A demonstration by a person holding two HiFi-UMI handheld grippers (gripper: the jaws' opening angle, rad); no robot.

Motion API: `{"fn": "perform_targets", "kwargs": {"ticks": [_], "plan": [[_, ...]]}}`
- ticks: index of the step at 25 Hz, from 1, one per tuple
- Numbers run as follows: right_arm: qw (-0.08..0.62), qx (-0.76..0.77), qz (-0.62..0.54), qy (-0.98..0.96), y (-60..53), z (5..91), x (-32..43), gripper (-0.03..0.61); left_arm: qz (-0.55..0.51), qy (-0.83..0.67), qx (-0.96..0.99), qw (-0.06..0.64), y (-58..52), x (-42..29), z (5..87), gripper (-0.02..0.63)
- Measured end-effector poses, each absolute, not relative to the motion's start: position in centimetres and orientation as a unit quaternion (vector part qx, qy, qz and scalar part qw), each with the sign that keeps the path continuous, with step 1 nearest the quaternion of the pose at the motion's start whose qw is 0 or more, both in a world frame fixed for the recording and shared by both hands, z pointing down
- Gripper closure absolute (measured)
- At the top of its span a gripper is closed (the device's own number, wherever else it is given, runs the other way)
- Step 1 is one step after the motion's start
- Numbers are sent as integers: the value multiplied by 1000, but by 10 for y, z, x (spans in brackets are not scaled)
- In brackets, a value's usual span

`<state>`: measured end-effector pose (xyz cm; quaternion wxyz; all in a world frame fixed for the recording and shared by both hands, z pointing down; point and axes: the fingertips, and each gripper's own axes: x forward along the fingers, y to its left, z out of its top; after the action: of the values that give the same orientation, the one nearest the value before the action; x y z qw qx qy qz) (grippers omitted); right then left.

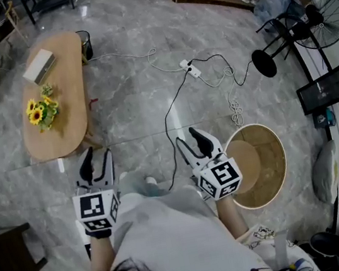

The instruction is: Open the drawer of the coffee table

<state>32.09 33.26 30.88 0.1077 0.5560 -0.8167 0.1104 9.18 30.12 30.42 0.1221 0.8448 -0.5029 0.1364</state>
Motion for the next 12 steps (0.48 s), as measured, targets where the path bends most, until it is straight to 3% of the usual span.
{"fn": "perform_targets", "kwargs": {"ticks": [12], "plan": [[102,558,139,-812,273,326,337,379,136,-497,849,114,229,107,307,397]]}}
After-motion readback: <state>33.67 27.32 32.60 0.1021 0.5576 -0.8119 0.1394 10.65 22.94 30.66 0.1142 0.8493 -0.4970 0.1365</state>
